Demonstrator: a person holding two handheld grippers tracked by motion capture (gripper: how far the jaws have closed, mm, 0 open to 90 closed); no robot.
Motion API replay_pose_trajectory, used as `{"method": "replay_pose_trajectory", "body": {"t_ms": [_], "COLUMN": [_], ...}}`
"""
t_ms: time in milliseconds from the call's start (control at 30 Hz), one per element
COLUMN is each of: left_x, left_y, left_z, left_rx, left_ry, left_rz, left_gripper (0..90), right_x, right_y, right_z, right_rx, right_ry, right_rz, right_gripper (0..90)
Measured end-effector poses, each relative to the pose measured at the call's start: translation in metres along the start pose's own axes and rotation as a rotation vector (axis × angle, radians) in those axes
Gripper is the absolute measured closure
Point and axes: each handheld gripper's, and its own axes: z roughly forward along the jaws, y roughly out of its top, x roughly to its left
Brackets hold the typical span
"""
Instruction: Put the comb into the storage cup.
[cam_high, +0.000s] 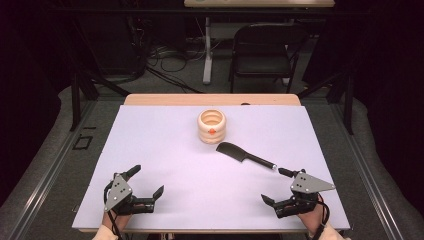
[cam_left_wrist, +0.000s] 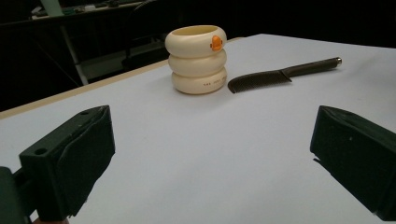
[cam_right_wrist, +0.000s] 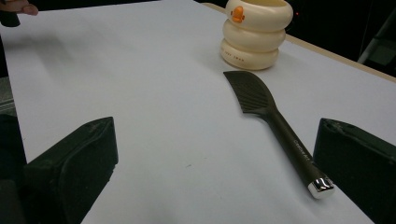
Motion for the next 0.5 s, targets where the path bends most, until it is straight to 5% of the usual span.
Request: {"method": "replay_pose_trajectory", "body": {"t_ms": [500], "left_x": [0.0008], "left_y": [0.0004], "left_z": [0.0002], "left_rx": [-0.003], "left_ry": [-0.001], "left_rz": [-0.001], "left_gripper": [0.1], "right_x": [-0.0067], "right_y": [-0.0027], "right_z": [0.0042], "right_rx": [0.026], "right_ry": [-0.008], "right_rz": [0.017], "right_gripper": [0.0]}}
